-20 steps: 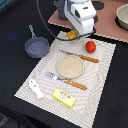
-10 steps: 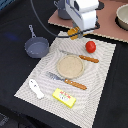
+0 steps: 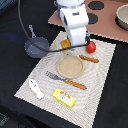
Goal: Interact with the objects in diverse but meaningful ways.
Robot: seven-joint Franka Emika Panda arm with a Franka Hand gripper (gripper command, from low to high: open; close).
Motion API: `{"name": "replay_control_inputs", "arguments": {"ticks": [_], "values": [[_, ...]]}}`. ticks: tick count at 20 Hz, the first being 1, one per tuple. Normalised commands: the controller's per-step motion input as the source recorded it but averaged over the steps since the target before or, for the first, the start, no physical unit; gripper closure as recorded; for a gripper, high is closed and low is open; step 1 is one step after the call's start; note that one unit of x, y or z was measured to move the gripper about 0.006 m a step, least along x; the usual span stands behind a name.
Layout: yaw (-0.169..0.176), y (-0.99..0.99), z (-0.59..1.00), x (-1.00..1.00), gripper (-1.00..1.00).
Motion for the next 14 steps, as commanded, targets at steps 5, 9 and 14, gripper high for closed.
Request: {"name": "replay_control_inputs", "arguments": {"ticks": [5, 9, 14], "values": [[-0.027, -0.32, -0.03, 0.65, 1.00], [-0.031, -0.28, -0.03, 0.68, 1.00], [-0.024, -0.27, -0.05, 0.53, 1.00]]}}
